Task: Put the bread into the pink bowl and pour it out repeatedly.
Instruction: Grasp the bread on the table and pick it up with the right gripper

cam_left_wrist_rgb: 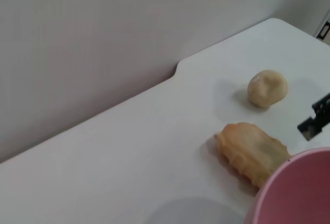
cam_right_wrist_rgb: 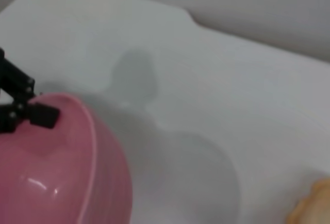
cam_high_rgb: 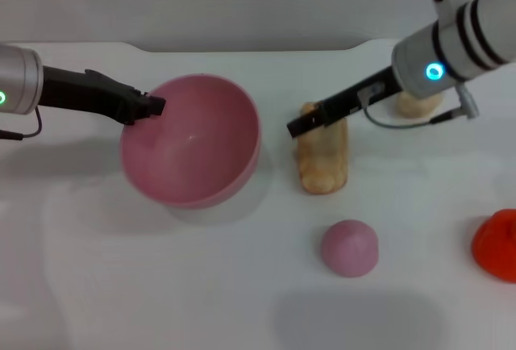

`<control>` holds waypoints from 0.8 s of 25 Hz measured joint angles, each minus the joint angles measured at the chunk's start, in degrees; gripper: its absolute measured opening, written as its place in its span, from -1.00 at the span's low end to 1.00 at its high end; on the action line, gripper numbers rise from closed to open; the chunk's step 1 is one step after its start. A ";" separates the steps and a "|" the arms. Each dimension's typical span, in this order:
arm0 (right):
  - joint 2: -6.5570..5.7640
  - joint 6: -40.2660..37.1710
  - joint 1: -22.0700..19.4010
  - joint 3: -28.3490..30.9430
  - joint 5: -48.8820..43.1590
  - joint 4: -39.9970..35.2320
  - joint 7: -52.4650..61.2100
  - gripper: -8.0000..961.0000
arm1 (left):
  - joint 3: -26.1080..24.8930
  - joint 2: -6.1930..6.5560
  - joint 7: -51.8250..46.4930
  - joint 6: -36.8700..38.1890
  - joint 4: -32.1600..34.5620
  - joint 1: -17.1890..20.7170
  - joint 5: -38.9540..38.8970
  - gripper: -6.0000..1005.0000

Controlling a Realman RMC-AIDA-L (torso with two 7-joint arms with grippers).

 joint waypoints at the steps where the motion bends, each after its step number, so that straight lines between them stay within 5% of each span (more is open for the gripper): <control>1: 0.05 -0.33 -0.05 -0.21 0.16 0.60 0.03 0.39 | 0.00 -0.10 0.06 -0.01 0.11 0.25 -0.01 -0.87; 20: 0.34 -5.45 -4.12 -0.41 3.74 6.85 -1.63 0.39 | 0.07 -0.92 1.14 0.14 -0.28 0.93 0.16 -0.87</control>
